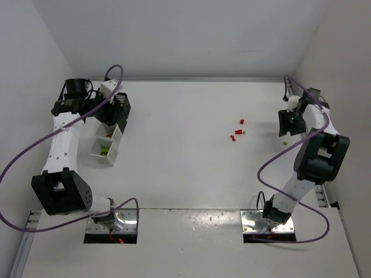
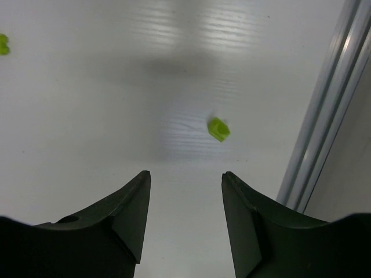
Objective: Sort the legos into containers by color
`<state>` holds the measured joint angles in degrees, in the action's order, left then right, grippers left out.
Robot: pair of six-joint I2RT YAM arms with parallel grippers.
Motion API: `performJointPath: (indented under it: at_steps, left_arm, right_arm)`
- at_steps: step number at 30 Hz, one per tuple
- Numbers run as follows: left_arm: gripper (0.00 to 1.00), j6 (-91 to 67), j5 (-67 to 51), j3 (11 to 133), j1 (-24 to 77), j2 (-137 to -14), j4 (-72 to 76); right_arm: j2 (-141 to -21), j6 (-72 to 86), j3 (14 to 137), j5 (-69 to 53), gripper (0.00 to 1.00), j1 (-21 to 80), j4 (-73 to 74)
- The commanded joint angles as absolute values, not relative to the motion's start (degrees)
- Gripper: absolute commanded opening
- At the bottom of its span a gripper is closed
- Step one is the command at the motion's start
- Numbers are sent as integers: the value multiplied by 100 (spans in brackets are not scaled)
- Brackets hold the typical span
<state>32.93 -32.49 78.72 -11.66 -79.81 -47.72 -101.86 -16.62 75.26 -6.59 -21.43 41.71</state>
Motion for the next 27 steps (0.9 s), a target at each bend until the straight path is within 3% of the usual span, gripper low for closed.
performJointPath:
  at_steps: [1,27]
  left_arm:
    - [61,2786,-3138,7955,-976,-7840,-4457]
    - [62,2487,-2962,7682,-896,-7884,-4175]
  right_arm:
    - [-10423,-1933,7962,-466,53,-2337,4368]
    - [-11514,-1951,8200,-229,50,-2619,4386]
